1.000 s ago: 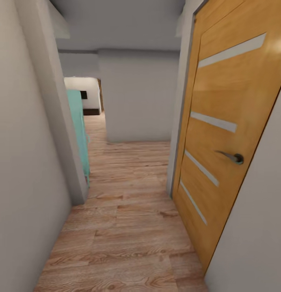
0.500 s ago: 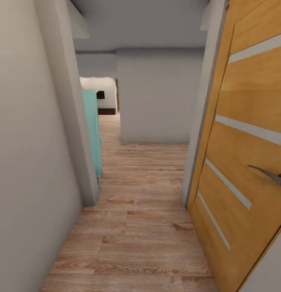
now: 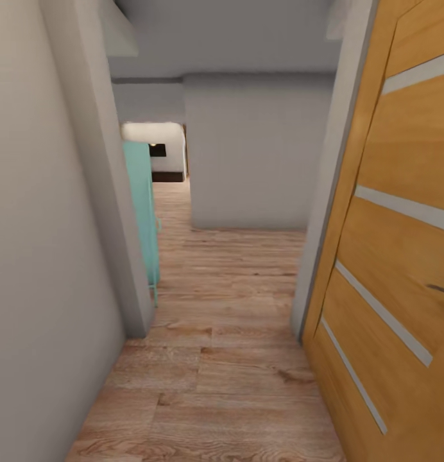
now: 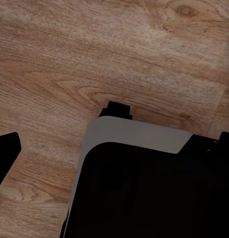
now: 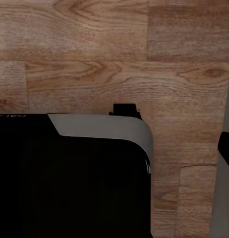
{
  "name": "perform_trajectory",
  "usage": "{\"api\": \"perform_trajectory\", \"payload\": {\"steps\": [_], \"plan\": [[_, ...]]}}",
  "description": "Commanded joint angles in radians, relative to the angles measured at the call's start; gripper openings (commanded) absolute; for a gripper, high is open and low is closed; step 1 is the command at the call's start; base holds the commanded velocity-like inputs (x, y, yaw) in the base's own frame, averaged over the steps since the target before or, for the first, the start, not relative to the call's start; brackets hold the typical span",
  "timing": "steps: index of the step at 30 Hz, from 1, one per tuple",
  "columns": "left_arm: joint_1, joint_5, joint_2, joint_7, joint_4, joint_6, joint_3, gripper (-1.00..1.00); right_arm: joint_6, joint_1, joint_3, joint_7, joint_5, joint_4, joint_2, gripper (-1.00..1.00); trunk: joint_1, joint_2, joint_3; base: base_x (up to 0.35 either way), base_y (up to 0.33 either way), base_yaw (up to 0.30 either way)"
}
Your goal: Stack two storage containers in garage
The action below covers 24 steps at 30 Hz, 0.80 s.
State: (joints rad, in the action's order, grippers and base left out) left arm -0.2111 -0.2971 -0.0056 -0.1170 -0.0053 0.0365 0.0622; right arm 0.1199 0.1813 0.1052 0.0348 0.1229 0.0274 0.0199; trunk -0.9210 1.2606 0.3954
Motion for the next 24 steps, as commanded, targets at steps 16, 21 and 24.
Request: {"api": "perform_trajectory", "payload": {"steps": [16, 21, 24], "plan": [[-0.001, -0.008, -0.001, -0.004, 0.001, 0.005, 0.007, 1.00, 0.002, 0.001, 0.008, 0.004, 0.012, 0.003, 0.002, 1.00, -0.001, 0.001, 0.001, 0.324, 0.000, 0.000], [-0.001, -0.007, -0.001, -0.004, 0.001, 0.008, 0.008, 1.00, -0.001, 0.001, 0.007, 0.004, 0.013, 0.003, 0.001, 1.00, -0.001, 0.001, 0.001, 0.324, 0.000, 0.000], [-0.001, -0.008, -0.001, -0.004, 0.001, 0.007, 0.008, 1.00, 0.000, 0.001, 0.007, 0.004, 0.014, 0.003, 0.001, 1.00, -0.001, 0.001, 0.001, 0.324, 0.000, 0.000]]}}
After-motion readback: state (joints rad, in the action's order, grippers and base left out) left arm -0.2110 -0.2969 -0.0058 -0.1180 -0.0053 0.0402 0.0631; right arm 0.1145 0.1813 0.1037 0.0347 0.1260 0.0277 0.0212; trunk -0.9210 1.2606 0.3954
